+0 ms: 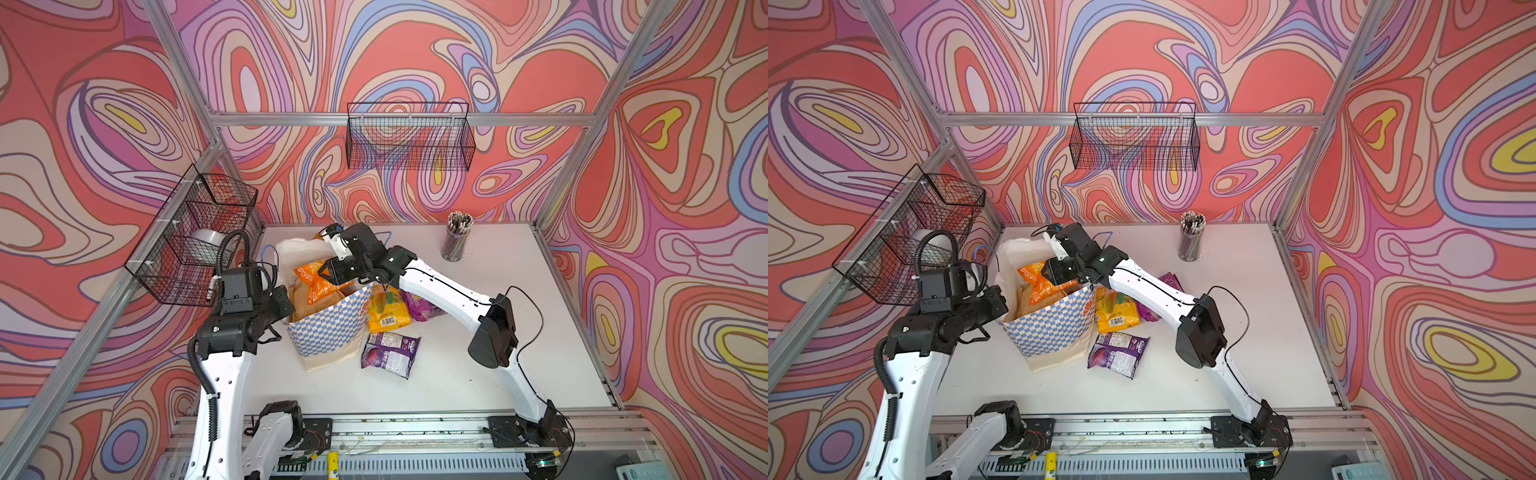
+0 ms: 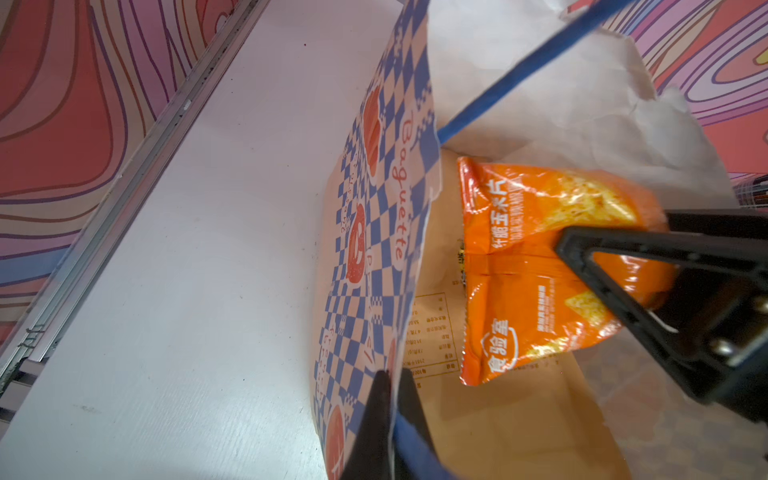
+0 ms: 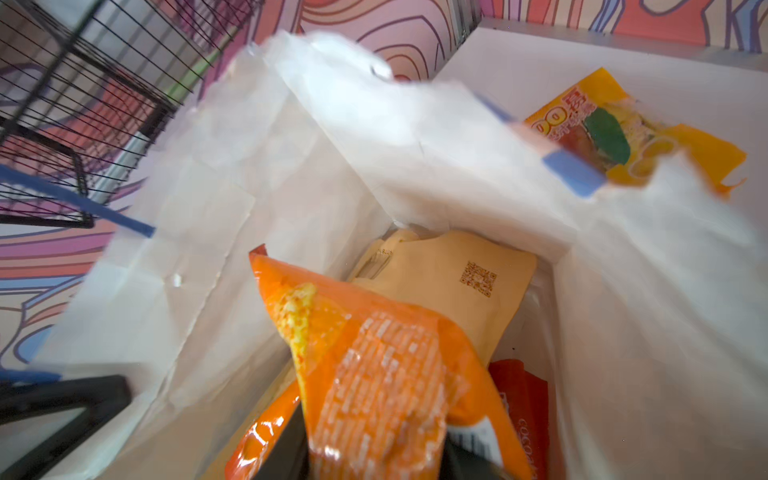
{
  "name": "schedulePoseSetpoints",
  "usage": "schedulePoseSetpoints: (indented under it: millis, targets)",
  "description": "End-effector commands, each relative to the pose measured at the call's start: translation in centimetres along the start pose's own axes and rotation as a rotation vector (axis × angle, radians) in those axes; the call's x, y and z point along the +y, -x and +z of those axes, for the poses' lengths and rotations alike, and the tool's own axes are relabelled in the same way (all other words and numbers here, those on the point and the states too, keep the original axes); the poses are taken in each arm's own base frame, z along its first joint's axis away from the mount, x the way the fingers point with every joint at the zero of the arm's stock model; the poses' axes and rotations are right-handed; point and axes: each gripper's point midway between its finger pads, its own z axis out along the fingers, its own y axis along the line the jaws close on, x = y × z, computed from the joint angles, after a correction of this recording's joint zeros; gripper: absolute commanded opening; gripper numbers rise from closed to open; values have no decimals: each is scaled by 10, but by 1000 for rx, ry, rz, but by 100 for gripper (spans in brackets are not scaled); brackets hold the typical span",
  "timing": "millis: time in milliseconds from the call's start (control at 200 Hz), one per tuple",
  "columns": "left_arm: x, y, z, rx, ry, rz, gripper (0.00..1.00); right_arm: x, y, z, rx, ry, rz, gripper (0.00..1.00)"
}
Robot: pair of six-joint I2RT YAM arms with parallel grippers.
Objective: Place the snacks into the paper bag
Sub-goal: 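Lower the orange chip bag into the paper bag and release it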
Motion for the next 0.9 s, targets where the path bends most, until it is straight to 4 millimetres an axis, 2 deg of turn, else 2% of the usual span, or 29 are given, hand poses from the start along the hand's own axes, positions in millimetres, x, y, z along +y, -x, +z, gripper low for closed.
schedulePoseSetpoints:
  millis: [0,160,331,456,566,686,896]
  targets:
    - [0,-5,-1,21,-4,9,0,0,4,17,-31,15,28,37]
    - [-1,-6,-1,21,-4,13,0,-14,-1,39,-40,-11,52,39]
    - [0,-6,-3,18,-4,16,0,-25,-2,50,-47,-50,66,43]
    - [-1,-5,-3,16,-5,16,0,-24,0,51,-59,-43,66,52]
    - [0,-6,-2,18,-6,16,0,-16,9,46,-82,-17,49,71]
    - [0,-6,-3,17,-4,19,0,-3,20,35,-113,2,15,83]
    - [2,-7,-2,16,2,19,0,24,41,5,-159,45,-21,86]
